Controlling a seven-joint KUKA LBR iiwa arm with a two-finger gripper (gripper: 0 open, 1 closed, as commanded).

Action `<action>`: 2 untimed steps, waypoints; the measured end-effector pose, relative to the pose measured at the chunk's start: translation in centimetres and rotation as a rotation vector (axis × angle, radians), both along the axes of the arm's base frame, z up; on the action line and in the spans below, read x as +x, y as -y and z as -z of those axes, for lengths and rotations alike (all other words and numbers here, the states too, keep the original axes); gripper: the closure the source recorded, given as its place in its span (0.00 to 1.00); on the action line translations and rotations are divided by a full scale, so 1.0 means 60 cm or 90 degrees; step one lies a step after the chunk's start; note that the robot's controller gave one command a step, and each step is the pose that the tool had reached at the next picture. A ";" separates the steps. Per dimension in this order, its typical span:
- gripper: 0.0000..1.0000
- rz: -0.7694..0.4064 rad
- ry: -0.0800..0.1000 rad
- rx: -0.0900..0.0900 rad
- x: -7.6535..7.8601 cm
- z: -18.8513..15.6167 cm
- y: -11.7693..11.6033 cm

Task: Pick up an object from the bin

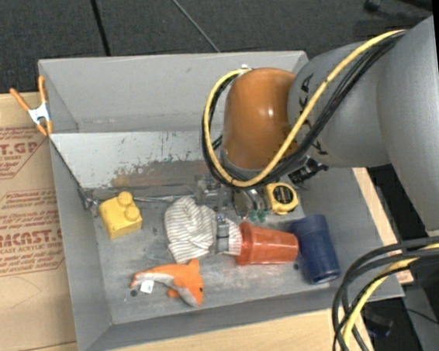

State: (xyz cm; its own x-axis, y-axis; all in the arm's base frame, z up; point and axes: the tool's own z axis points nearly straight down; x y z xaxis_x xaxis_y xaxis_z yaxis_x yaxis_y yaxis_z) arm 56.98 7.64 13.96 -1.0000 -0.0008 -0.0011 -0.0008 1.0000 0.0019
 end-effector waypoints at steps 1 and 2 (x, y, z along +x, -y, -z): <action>0.00 0.037 0.003 0.001 -0.078 0.074 0.042; 1.00 0.059 -0.001 0.000 -0.121 0.117 0.068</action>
Offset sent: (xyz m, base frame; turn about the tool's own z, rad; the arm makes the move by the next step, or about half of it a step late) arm 0.0000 0.0000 0.0000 0.0000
